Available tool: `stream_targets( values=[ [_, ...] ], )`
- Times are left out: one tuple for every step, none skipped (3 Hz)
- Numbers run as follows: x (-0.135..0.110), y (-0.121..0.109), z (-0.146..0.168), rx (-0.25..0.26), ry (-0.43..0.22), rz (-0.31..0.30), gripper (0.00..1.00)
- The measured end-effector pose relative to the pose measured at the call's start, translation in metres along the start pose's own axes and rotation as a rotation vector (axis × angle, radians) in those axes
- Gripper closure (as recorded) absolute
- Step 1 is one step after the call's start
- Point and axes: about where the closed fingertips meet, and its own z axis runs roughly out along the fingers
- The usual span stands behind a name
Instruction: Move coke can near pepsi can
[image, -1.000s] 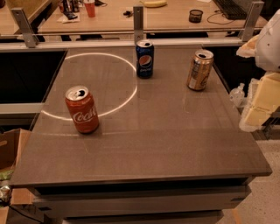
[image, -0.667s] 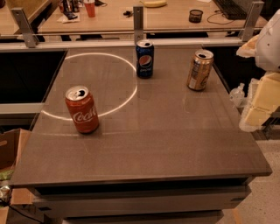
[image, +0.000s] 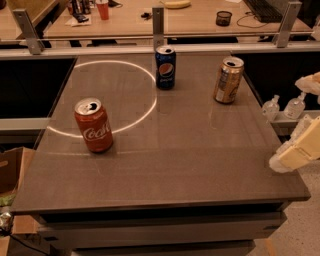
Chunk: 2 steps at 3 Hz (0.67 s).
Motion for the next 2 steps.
stream_targets(
  values=[
    [0.030, 0.005, 0.013, 0.044, -0.155, 0.120, 0.00],
    [0.043, 0.008, 0.040, 0.075, -0.322, 0.154, 0.00]
  ],
)
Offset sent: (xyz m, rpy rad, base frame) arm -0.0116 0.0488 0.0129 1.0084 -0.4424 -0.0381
